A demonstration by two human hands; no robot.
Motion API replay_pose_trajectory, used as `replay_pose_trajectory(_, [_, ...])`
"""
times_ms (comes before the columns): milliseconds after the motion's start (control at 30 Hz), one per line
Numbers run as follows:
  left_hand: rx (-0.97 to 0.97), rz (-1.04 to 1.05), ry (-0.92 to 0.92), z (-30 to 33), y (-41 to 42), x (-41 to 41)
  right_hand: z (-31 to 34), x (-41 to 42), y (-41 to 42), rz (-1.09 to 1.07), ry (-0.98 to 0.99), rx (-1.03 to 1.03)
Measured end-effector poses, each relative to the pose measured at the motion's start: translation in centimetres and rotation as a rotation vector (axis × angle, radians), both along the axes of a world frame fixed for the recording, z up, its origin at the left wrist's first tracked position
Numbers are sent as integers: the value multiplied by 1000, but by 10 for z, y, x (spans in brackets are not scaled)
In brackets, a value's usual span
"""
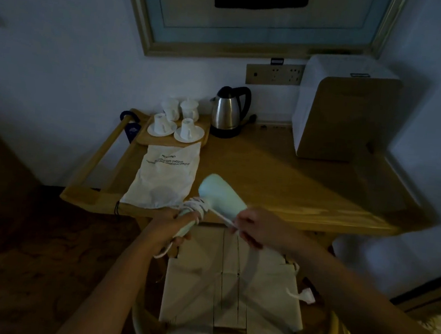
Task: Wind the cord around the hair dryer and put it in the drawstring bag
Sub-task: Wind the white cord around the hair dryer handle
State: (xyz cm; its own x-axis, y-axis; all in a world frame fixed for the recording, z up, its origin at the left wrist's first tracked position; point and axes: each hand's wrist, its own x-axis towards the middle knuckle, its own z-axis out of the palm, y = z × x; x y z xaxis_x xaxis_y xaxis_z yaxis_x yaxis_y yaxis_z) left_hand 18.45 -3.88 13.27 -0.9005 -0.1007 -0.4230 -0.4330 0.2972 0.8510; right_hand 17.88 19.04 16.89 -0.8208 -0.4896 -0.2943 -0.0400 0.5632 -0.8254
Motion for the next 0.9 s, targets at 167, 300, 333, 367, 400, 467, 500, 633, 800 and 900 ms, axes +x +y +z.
replay_pose_trajectory(167, [368, 210, -95, 0, -18, 5, -42, 17, 17, -101, 189, 33])
replay_pose_trajectory(300, [643, 183, -84, 0, -13, -3, -43, 25, 19, -156, 116, -169])
replay_pose_trajectory(333, [626, 196, -56, -1, -12, -6, -41, 27, 19, -173, 86, -236])
replay_pose_trajectory(367, [603, 218, -36, -2, -12, -9, -38, 29, 20, -188, 71, -289])
replay_pose_trajectory(400, [584, 242, -30, -3, -12, -11, -34, 30, 20, -204, 69, -329])
replay_pose_trajectory(467, [556, 258, -48, -6, -14, -15, -23, 30, 17, -227, 105, -392])
replay_pose_trajectory(500, [543, 259, -61, -6, -15, -16, -17, 31, 14, -216, 141, -412])
replay_pose_trajectory(633, [608, 237, -81, -6, -21, -14, -13, 34, 15, -113, 265, -326])
replay_pose_trajectory(800, [444, 204, -1, 4, -20, -14, -19, 46, 21, -117, 283, -313])
replay_pose_trajectory(900, [327, 237, 12, 8, -17, -14, -5, 60, 16, -76, 372, -392])
